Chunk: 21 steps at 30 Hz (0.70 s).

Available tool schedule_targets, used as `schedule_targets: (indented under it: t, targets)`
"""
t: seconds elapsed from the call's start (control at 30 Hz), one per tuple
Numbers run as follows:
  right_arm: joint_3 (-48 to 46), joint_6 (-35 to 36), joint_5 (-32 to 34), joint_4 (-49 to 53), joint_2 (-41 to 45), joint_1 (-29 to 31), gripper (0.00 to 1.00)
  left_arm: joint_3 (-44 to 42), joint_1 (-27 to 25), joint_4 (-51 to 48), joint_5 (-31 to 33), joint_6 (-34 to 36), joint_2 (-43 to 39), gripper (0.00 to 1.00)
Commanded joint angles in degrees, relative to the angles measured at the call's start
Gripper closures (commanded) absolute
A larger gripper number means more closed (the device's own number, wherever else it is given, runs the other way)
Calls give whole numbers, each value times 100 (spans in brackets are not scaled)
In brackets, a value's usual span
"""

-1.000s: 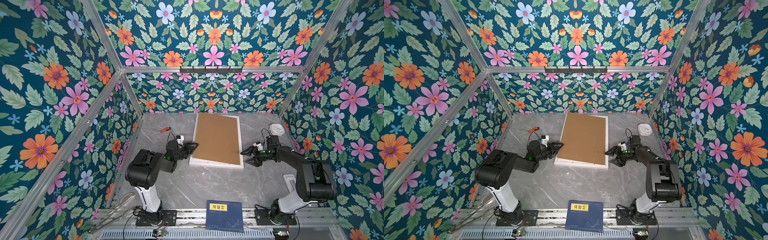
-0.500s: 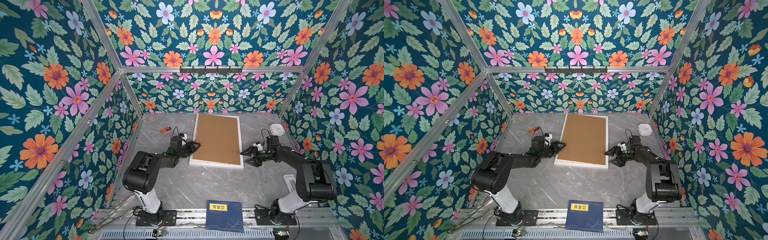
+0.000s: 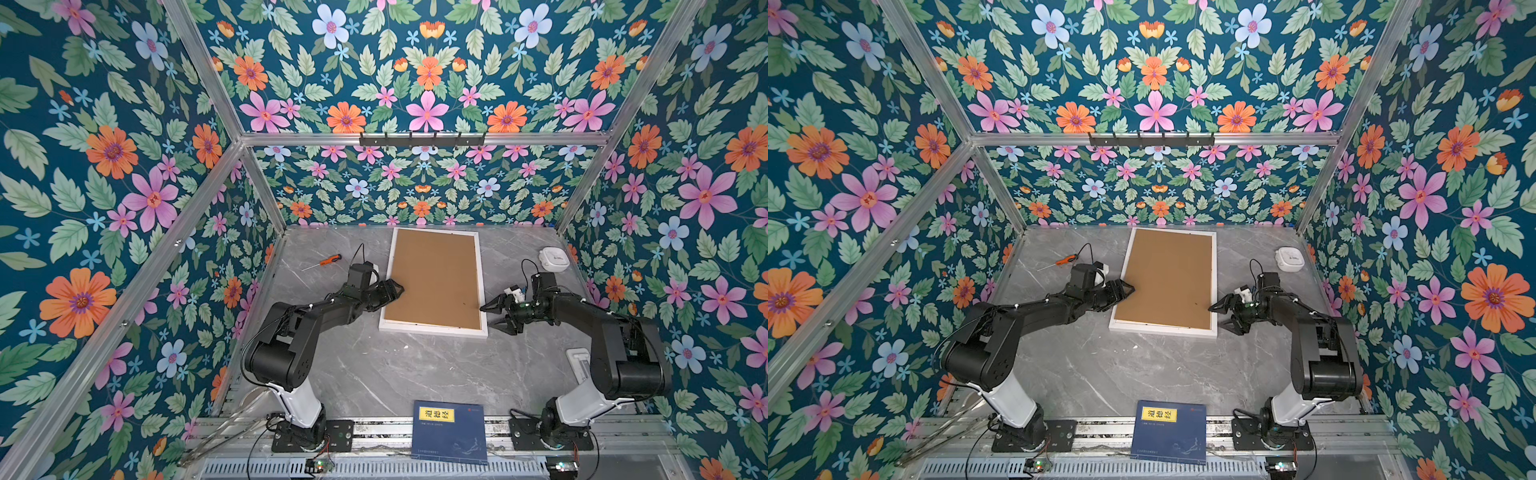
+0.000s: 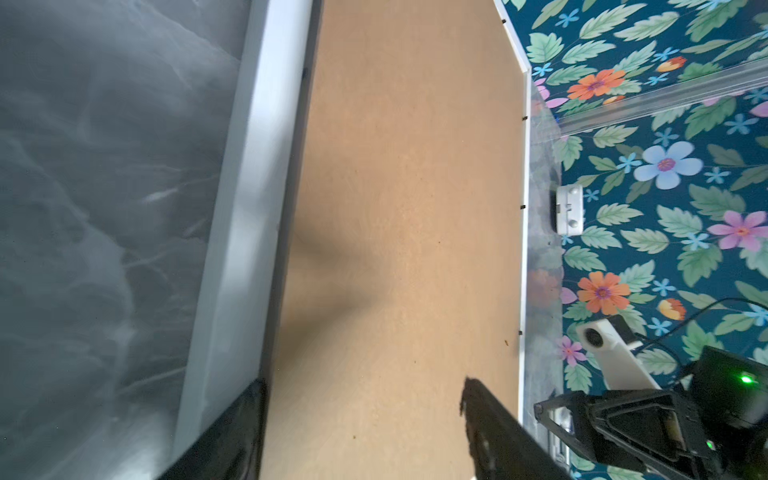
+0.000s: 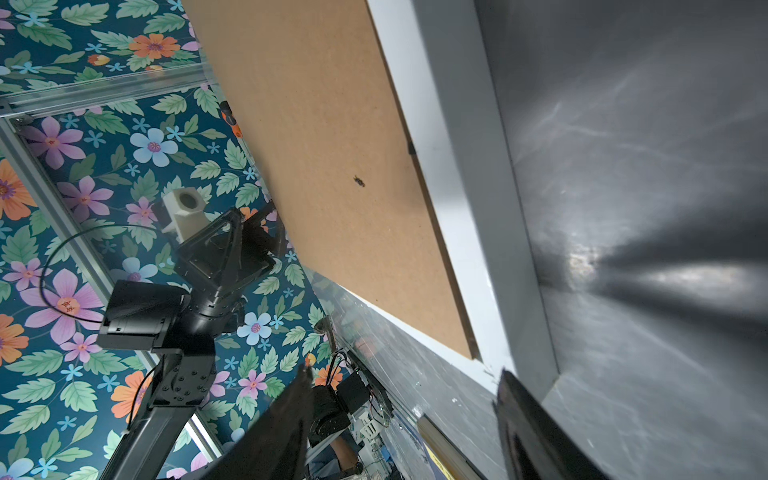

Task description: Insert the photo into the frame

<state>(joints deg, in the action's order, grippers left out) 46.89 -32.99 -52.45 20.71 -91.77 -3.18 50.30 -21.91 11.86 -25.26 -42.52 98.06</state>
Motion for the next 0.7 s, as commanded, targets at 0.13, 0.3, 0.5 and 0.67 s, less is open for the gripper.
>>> schedule_targets:
  t: [0.13,0.3,0.5,0.67]
  targets:
    - [308,55,400,53,-118,2,29,559,23,-1693,582,1004,37,16]
    - [617,56,604,-142,-573,2,25,570,163,-1538,465,1133,181,19]
    - [767,-72,718,-646,-989,53,20,843,212,-1469,342,1368,511,19]
    - [936,71,763,-713,-1238,285,10,867,193,-1187,-39,1314,694,20]
